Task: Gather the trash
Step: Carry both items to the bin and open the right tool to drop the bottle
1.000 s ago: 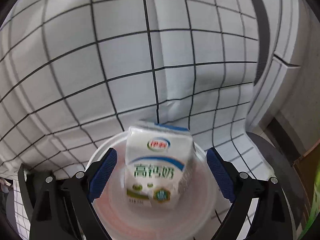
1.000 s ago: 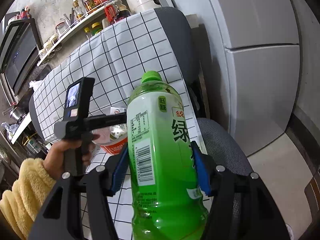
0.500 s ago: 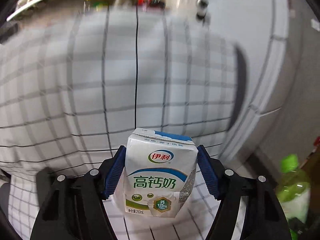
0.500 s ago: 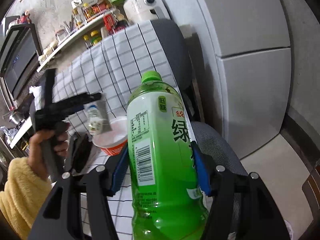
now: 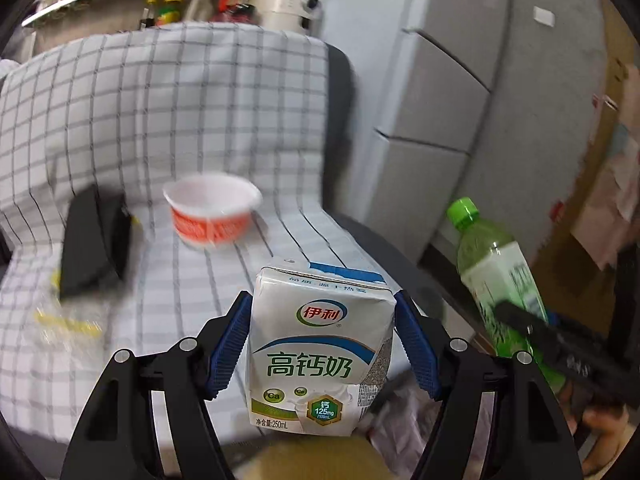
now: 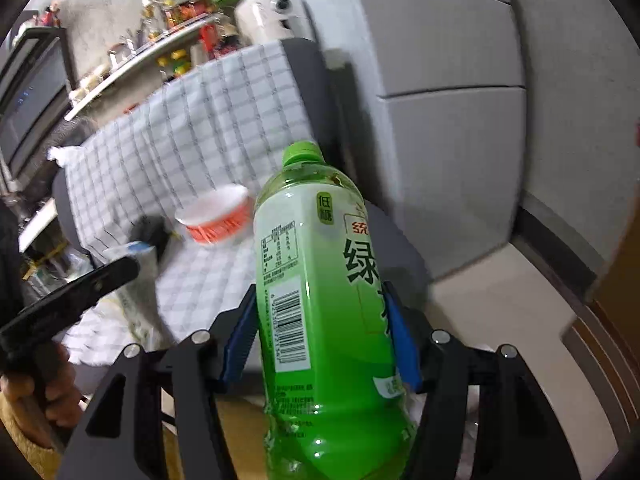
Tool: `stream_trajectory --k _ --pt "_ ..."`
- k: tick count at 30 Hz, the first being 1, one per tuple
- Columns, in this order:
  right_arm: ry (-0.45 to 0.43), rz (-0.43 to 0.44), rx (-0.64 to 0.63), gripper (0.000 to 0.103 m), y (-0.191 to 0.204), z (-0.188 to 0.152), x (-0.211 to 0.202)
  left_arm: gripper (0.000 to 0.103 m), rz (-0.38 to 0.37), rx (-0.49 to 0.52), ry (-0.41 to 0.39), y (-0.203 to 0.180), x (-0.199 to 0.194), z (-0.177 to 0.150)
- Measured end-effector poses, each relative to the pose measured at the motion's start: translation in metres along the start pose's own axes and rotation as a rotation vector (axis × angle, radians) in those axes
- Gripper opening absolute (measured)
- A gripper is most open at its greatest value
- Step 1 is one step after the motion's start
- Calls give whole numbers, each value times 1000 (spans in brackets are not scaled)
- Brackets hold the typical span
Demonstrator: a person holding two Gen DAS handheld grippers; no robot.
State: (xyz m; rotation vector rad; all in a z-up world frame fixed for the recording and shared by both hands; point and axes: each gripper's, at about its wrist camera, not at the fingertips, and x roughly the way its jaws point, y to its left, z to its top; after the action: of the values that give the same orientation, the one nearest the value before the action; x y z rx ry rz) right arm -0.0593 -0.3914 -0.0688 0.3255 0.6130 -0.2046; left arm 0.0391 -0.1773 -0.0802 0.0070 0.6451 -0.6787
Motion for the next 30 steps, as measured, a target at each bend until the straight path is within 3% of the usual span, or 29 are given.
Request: stream_trajectory --k 7,12,14,17,20,30 --pt "18 -203 92 59 -68 -44 -40 71 -85 59 64 -40 11 -40" --pt "37 -279 143 59 -100 -63 -41 71 -103 96 94 -58 20 -49" --pt "54 -284 166 61 -113 -71 -34 71 -105 102 101 -62 23 -50" --pt "134 -311 192 79 -133 -85 -6 71 -104 114 113 -66 29 -51" --pt "202 -321 214 79 -140 -97 11 71 -99 122 123 -67 33 -52" --pt "112 -308 208 79 -138 -79 -16 71 -134 146 151 -76 43 -57"
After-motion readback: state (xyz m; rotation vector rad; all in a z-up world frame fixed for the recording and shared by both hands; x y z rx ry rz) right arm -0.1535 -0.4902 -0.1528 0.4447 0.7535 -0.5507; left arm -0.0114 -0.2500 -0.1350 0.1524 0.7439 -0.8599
